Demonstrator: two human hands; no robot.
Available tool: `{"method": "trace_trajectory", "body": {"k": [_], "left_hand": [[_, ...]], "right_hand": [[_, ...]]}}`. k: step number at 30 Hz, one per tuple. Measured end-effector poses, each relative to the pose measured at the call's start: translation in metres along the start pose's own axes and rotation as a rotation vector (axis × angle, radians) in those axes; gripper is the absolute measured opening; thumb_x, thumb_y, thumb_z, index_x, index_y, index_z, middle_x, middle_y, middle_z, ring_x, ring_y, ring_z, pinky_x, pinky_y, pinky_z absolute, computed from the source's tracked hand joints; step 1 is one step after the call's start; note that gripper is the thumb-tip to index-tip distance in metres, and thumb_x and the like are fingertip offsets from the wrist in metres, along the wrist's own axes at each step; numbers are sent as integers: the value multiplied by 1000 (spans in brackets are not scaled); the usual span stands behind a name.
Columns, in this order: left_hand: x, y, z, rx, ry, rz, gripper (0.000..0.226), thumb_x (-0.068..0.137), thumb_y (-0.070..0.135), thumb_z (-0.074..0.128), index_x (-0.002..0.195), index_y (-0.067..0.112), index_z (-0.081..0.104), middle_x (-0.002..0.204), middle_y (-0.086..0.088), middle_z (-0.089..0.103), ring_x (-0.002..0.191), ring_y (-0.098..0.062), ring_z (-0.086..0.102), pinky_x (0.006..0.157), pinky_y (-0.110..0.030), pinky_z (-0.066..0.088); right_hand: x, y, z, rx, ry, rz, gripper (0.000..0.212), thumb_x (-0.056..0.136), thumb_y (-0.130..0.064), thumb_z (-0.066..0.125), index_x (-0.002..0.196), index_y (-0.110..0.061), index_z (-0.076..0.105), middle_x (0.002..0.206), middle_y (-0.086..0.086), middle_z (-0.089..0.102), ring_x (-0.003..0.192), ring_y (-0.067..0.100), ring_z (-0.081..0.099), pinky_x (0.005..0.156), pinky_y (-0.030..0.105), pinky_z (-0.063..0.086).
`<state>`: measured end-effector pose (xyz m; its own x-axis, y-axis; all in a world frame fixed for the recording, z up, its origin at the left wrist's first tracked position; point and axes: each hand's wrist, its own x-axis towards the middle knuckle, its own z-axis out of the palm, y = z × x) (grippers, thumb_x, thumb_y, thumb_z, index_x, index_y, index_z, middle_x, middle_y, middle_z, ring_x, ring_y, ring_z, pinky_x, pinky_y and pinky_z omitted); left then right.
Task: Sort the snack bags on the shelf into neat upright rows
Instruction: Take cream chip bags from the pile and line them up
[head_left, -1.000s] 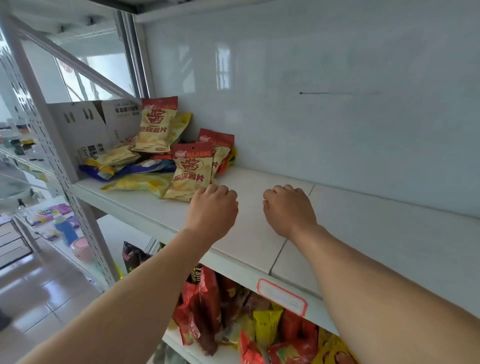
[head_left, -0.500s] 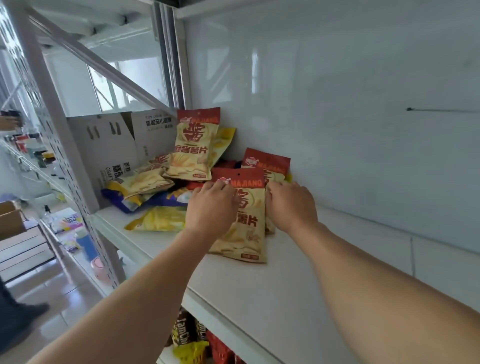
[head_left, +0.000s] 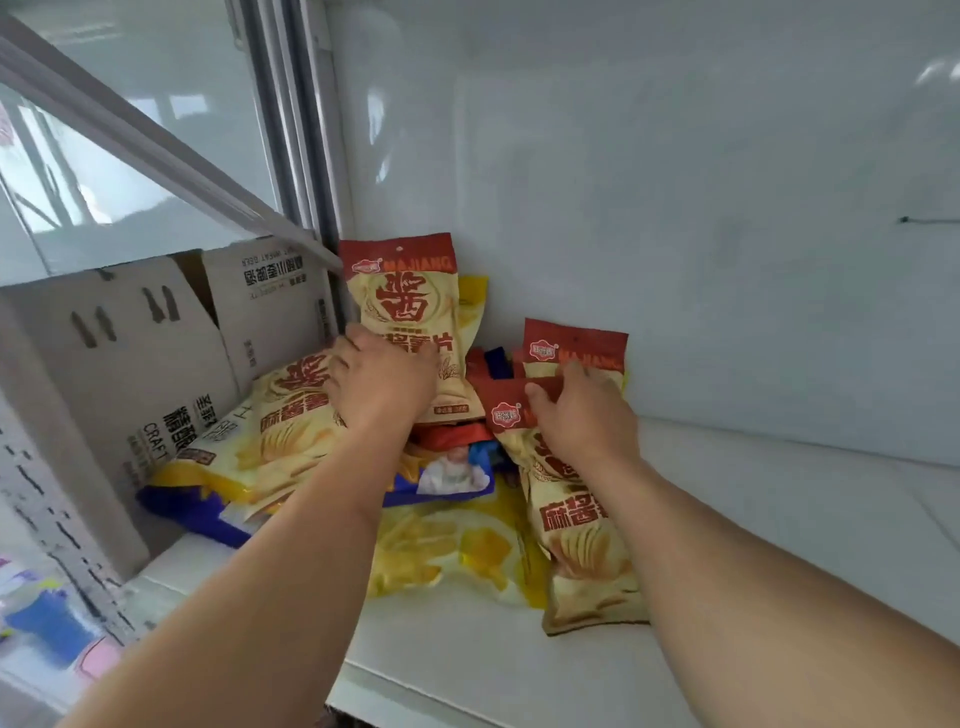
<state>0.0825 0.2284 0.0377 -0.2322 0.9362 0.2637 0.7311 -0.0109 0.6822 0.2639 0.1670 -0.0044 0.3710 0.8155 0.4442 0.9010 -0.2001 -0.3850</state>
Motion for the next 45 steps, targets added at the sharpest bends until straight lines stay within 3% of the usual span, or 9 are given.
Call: {"method": "trace_trajectory", "body": {"k": [11, 16, 19, 23, 26, 29, 35, 39, 45], "left_hand": [[-7, 8, -1, -136, -58, 199, 80, 99, 27, 56, 160, 10, 7, 160, -11, 32, 131, -37, 51, 93, -46, 46], [-17, 7, 4, -266, -71, 256, 55, 95, 19, 58, 145, 10, 38, 139, -9, 53, 115, -32, 60, 77, -38, 44], [-32, 5, 1, -315, -62, 282, 53, 95, 21, 59, 144, 10, 40, 136, -8, 56, 113, -32, 61, 74, -38, 45], [-53, 1, -9, -407, -41, 265, 53, 97, 22, 59, 145, 15, 39, 130, -3, 63, 111, -28, 64, 77, -39, 52], [-73, 3, -20, -486, -79, 245, 46, 97, 21, 60, 140, 17, 45, 115, 4, 67, 97, -22, 65, 74, -35, 49], [-92, 0, -27, -577, -195, 175, 37, 95, 20, 61, 130, 19, 50, 105, 9, 64, 93, -19, 63, 76, -35, 51], [-139, -7, -20, -751, -442, 113, 29, 92, 20, 69, 120, 19, 58, 101, 8, 68, 84, -10, 64, 67, -28, 53], [-171, 4, -13, -916, -707, 24, 29, 86, 17, 76, 113, 18, 68, 102, 3, 77, 94, -22, 74, 87, -44, 60], [-231, 29, -1, -1003, -1113, -48, 29, 85, 1, 75, 113, 9, 71, 100, -10, 79, 91, -30, 77, 85, -53, 60]], "right_hand": [[-52, 5, -15, -86, 82, 332, 68, 91, -67, 37, 133, -16, 51, 130, 9, 53, 119, 29, 49, 91, 43, 43], [-80, 14, -31, -47, -80, 475, 83, 80, -82, 40, 134, -19, 47, 130, 5, 54, 120, 28, 54, 82, 40, 41], [-96, 18, -35, -66, -158, 508, 92, 72, -90, 38, 129, -18, 48, 122, 3, 59, 113, 26, 59, 73, 36, 41], [-114, 26, -37, -51, -199, 544, 79, 75, -85, 45, 111, -16, 49, 97, 0, 60, 96, 23, 62, 64, 33, 41], [-119, 38, -42, 204, -151, 577, 62, 80, -72, 59, 98, -12, 58, 91, 1, 64, 83, 21, 62, 61, 31, 43], [-121, 48, -57, 450, -123, 570, 34, 89, -49, 66, 77, -17, 60, 79, -1, 66, 66, 13, 60, 55, 26, 43], [-144, 75, -93, 763, 24, 649, 16, 92, -33, 67, 95, -18, 61, 100, 3, 71, 87, 24, 69, 81, 40, 58], [-172, 96, -120, 815, 114, 735, 16, 88, -31, 73, 91, -18, 63, 98, 6, 74, 86, 26, 73, 84, 46, 59], [-220, 135, -166, 780, 300, 809, 26, 86, -28, 76, 103, -11, 67, 96, 6, 74, 81, 25, 73, 78, 41, 61]]}}
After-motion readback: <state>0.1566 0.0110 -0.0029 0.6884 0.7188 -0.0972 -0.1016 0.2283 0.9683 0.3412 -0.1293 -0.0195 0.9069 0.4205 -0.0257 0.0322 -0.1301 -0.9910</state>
